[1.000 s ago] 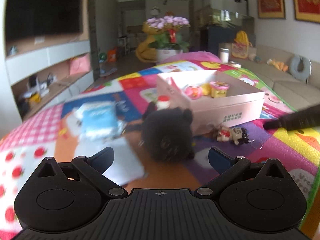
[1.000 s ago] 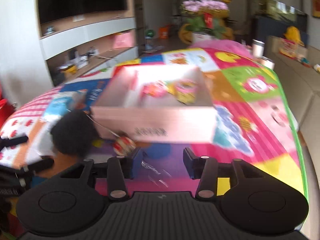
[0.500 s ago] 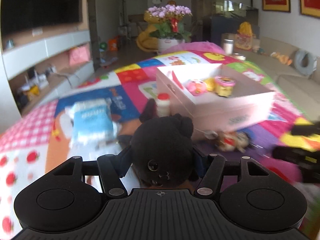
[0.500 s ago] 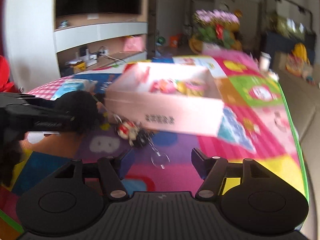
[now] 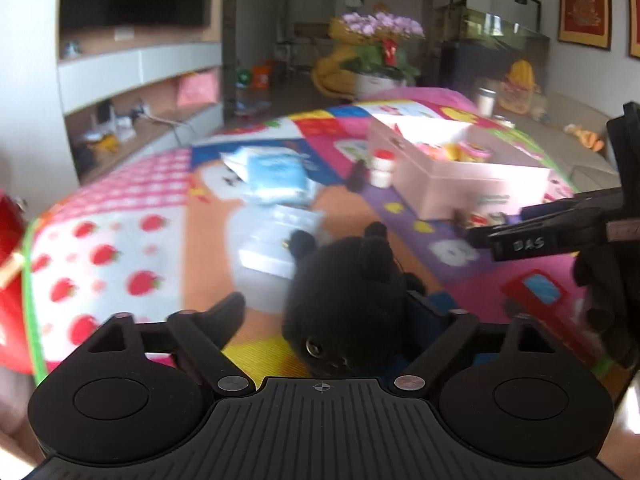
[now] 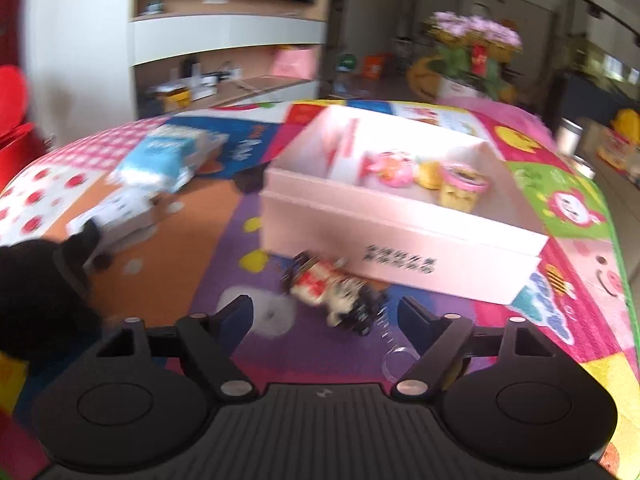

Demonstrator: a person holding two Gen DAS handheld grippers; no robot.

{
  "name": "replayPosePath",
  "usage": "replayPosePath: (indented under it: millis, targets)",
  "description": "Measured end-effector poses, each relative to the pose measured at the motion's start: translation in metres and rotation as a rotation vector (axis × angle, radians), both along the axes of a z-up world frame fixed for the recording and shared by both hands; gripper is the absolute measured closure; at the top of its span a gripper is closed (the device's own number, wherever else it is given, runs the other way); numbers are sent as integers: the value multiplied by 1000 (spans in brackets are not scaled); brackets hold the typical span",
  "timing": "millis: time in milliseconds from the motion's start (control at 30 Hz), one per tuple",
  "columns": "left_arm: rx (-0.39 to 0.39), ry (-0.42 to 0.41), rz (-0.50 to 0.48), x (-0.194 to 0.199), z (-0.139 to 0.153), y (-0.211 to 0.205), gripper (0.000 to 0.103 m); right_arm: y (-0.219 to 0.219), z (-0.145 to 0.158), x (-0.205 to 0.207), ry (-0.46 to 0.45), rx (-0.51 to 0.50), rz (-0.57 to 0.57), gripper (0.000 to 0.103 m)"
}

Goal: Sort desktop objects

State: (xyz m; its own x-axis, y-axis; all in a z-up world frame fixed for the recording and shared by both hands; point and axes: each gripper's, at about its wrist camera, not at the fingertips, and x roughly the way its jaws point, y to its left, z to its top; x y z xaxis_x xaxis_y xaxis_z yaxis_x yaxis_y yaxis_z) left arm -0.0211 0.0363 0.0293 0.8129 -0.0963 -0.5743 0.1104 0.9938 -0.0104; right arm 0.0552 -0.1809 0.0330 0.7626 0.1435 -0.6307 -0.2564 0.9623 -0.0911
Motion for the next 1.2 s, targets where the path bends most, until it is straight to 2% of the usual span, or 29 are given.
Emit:
replayPosePath:
  millis: [200,333,400,500,533,600,733,933,1033,1133,1200]
  targets:
    - [29,39,-92,-4,3,10,6,-11,-5,0,18,-17,-44,20]
    - [33,44,-73,-8,3,19,3,-29,-11,-13,51,-18,-64,18]
    - [-16,75,-102,-8,4,24,3,-37,-13,-22,67,10,-70,14]
    - [-157,123,-173,-9,4,25,3,-44,-14,-37,75,56,-67,9]
    - [-172,135,-183,-9,3,21,3,-45,-15,-41,72,66,-64,8]
    - [-153,126,-193,-10,1,9,3,-45,-17,-47,59,70,-70,5]
    - [-145,129,-185,-6,-3,-6,2,-43,-22,-50,45,77,-92,4]
    - [-184,112,-85,20,-5,-12,2,-44,-23,-50,38,85,-97,0]
    - [-156,95,-120,36,-7,-19,2,-43,-24,-50,37,84,-98,0]
    - [-59,105,-198,45,-12,-31,1,-43,-24,-51,36,83,-100,0]
    - [-25,104,-216,41,-11,-31,1,-43,-24,-52,35,84,-99,0]
